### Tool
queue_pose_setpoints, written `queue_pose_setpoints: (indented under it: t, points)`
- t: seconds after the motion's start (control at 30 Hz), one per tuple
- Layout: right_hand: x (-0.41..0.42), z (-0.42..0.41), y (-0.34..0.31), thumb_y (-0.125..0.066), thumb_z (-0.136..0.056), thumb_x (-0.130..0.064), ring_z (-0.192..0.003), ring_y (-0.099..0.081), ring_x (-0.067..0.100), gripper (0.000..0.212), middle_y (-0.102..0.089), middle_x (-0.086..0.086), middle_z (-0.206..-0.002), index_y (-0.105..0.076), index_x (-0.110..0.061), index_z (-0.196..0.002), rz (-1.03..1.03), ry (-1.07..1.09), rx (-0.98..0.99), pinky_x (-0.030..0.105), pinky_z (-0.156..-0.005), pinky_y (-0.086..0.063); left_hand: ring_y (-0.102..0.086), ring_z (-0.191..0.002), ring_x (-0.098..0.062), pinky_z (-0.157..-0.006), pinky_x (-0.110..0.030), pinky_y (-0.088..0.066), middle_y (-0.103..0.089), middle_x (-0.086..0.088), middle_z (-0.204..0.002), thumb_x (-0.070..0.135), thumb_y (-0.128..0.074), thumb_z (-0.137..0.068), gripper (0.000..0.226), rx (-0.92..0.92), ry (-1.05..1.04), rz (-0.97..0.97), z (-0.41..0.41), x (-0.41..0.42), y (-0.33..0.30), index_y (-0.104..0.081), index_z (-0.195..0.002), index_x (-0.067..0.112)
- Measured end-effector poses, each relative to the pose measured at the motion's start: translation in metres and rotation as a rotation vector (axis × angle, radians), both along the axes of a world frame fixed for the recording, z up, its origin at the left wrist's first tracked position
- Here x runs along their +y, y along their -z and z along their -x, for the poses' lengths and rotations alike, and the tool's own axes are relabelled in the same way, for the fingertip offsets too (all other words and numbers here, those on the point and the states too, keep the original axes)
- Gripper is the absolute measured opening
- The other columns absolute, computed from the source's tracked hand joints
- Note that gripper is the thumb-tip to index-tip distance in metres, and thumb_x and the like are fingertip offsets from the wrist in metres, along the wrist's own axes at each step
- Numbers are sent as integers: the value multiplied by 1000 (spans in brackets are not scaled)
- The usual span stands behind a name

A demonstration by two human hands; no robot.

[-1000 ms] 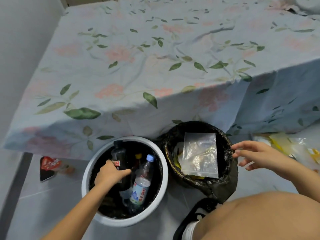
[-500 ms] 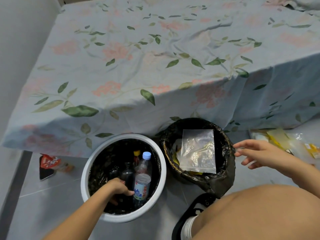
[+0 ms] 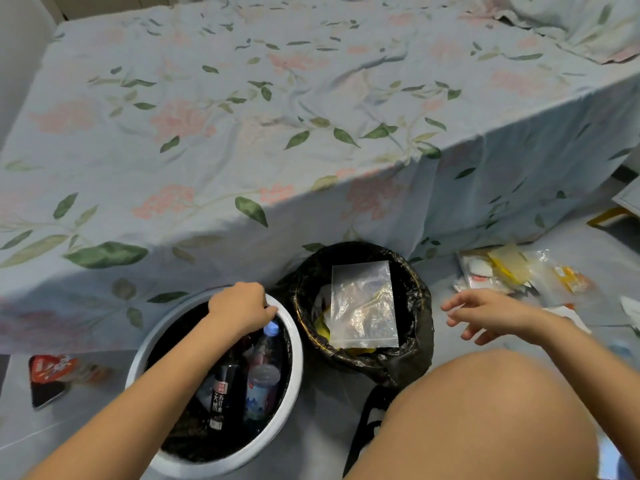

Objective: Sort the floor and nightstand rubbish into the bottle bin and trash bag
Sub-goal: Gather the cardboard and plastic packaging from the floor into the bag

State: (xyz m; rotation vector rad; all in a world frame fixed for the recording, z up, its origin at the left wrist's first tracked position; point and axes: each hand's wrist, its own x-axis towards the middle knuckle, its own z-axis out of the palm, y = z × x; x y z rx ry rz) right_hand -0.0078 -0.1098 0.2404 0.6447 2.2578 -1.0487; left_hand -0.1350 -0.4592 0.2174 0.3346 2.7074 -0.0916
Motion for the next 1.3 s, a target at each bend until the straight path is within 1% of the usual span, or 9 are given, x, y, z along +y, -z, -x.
queue_pose_setpoints:
  t: [0.13, 0.27, 0.37, 0.5, 0.67, 0.83, 0.97, 1.07, 1.3]
  points:
    - [19, 16, 2, -48, -96, -20, -78, -64, 15, 17, -65, 2, -101, -54, -19, -113, -98, -68, -23, 29, -70, -53, -62, -87, -25, -63, -29, -42, -67, 1, -93, 39, -49, -91, 25, 94, 321, -152, 6, 98, -26, -66, -95, 23]
    - [52, 20, 15, -50, -95, -26, -80, -59, 15, 24, -63, 0, -96, -58, -18, -116, -220, -137, -22, 26, -64, -51, -55, -71, -28, -53, -28, -33, -62, -3, -85, 27, -48, -88, 16, 145, 553, -136, 4, 204, -21, -60, -86, 17]
    - [91, 16, 25, -51, -93, -29, -87, -57, 19, 32, -62, 5, -108, -62, -14, -118, -301, -168, -43, 28, -65, -52, -59, -82, -32, -63, -30, -36, -65, -8, -96, 23, -49, -87, 13, 116, 660, -106, -7, 285, -3, -58, -87, 13]
    - [154, 14, 56, -53, -88, -31, -103, -60, 25, 33, -65, 11, -117, -69, -13, -111, -425, -158, -16, 35, -88, -51, -62, -97, -31, -70, -31, -40, -64, -7, -108, 24, -47, -87, 24, 53, 754, -84, -24, 384, 40, -64, -102, 15]
    - [235, -20, 128, -54, -86, -34, -104, -60, 25, 34, -65, 4, -116, -67, -16, -112, -438, -102, -133, 36, -90, -51, -61, -102, -28, -73, -31, -40, -62, -6, -114, 27, -49, -87, 27, -16, 847, 23, -30, 468, 115, -63, -108, 16]
    - [301, -75, 208, -57, -84, -27, -113, -55, 24, 32, -62, 1, -120, -64, -24, -115, -459, 211, -119, 33, -90, -50, -60, -103, -25, -73, -28, -41, -63, -2, -114, 37, -54, -87, 30, -136, 839, 40, -30, 531, 181, -66, -110, 23]
    - [325, -111, 275, -67, -83, -34, -121, -49, 29, 55, -54, 8, -126, -49, -18, -132, -478, 517, -65, 38, -97, -46, -55, -116, -25, -90, -33, -48, -58, -5, -124, 40, -57, -87, 38, -220, 871, -45, -40, 573, 235, -62, -120, 21]
    - [337, -118, 307, -69, -82, -38, -127, -40, 28, 68, -47, 7, -134, -41, -16, -140, -501, 476, -31, 36, -105, -38, -49, -123, -25, -100, -36, -44, -49, -8, -131, 37, -55, -89, 43, -293, 823, -107, -56, 585, 271, -56, -128, 19]
    - [353, -109, 322, -76, -74, -41, -127, -36, 26, 75, -46, 7, -134, -40, -12, -134, -510, 304, -67, 38, -104, -38, -53, -113, -28, -95, -35, -45, -51, -9, -124, 38, -63, -87, 45, -383, 611, -232, -83, 574, 311, -51, -121, 12]
